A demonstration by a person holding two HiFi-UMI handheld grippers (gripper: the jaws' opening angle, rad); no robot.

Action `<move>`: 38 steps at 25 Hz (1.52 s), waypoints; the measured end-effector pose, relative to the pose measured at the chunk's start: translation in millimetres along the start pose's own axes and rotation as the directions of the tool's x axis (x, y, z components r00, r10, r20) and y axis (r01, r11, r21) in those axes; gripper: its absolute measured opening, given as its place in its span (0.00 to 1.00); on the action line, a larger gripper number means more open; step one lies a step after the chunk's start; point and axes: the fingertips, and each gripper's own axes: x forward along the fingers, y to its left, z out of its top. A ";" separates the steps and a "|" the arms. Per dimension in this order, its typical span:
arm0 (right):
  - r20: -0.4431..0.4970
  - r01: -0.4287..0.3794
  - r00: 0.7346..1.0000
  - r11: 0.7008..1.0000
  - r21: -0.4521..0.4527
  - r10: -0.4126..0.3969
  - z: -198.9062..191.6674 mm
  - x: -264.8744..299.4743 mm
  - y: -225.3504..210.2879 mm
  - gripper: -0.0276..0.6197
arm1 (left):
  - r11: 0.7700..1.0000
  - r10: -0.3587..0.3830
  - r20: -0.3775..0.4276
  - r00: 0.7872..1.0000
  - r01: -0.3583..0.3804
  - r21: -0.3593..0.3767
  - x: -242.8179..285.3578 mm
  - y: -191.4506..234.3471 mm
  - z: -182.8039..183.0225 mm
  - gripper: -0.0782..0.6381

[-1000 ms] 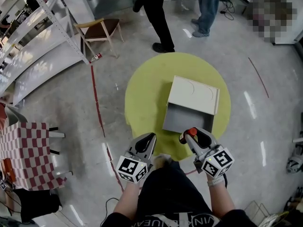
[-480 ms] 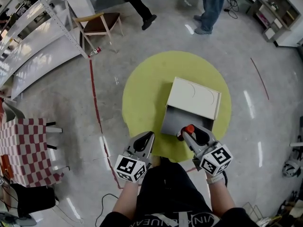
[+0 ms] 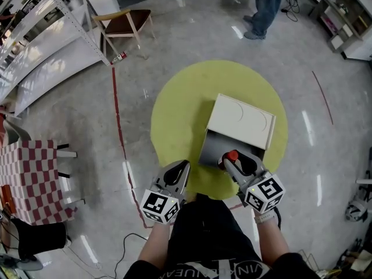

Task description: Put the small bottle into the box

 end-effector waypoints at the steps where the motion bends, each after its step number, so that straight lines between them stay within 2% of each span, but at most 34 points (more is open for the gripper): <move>1: -0.007 0.000 1.000 1.000 -0.003 -0.001 -1.2 1.6 -0.3 0.27 | 1.000 0.004 0.000 1.000 -0.004 -0.002 -0.7 1.1 -0.2 0.14; 18: -0.120 0.010 0.993 0.996 -0.091 -0.021 -28.0 20.8 -4.4 0.27 | 0.999 0.041 -0.005 0.999 -0.041 -0.035 -7.3 12.0 -14.8 0.14; 27: -0.153 0.003 0.988 0.990 -0.138 -0.024 -38.1 24.0 -5.2 0.27 | 0.998 0.050 -0.004 0.999 -0.050 -0.047 -8.9 10.4 -20.5 0.14; 34: -0.194 -0.010 0.980 0.978 -0.208 -0.031 -46.9 25.1 -2.5 0.27 | 0.997 0.058 -0.008 0.998 -0.058 -0.050 -10.5 9.6 -22.7 0.14; 38: -0.194 -0.009 0.980 0.977 -0.214 -0.033 -47.6 23.2 -1.4 0.27 | 0.997 0.060 -0.005 0.998 -0.060 -0.049 -11.2 7.8 -21.5 0.14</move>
